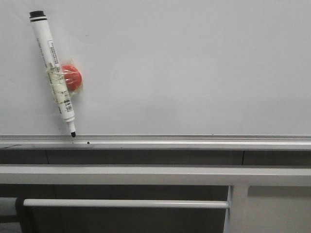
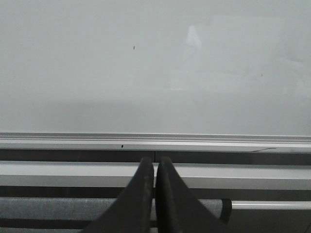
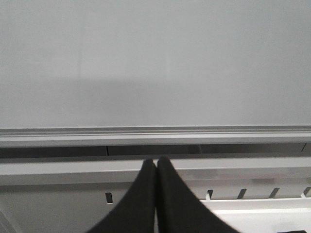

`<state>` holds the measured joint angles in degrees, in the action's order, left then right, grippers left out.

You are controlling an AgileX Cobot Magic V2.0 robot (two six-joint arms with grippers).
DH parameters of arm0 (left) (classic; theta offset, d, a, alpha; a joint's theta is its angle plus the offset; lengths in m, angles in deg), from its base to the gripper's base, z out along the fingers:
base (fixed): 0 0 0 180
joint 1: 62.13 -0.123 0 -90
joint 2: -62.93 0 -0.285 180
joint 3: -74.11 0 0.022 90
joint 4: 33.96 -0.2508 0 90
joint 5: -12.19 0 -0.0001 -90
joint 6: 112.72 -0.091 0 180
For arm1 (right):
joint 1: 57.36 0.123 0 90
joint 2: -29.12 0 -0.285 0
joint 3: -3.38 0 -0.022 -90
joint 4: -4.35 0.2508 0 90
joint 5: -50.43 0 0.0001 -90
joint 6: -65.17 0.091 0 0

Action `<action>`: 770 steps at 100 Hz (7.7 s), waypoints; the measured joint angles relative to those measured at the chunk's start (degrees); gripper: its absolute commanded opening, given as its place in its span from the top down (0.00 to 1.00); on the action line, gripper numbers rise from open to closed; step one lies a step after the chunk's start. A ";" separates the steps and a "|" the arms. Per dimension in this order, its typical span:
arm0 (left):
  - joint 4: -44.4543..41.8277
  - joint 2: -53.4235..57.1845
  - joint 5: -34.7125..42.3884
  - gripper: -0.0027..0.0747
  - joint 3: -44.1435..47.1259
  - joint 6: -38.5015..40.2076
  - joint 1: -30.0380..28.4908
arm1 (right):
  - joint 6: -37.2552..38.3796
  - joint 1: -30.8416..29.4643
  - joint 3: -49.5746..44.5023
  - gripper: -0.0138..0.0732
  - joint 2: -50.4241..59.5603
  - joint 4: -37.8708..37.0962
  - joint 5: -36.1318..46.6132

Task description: Write number 1 on whiteboard

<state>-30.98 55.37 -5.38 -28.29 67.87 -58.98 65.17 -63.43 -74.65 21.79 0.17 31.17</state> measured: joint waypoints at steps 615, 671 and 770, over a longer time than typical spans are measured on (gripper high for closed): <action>16.62 -86.55 82.20 0.38 -9.88 15.98 48.65 | 1.95 0.00 21.14 0.91 -0.21 18.16 -21.76; 15.46 -86.55 82.55 0.99 -10.56 15.98 48.65 | 1.81 0.00 21.14 0.91 -0.21 18.27 -21.76; -11.91 -86.55 75.49 0.99 -9.30 11.73 48.65 | -40.74 0.00 28.84 0.91 -20.40 50.41 -41.09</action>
<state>-42.89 -31.18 70.12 -37.59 79.60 -10.33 24.43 -63.43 -45.81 1.39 50.58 -9.92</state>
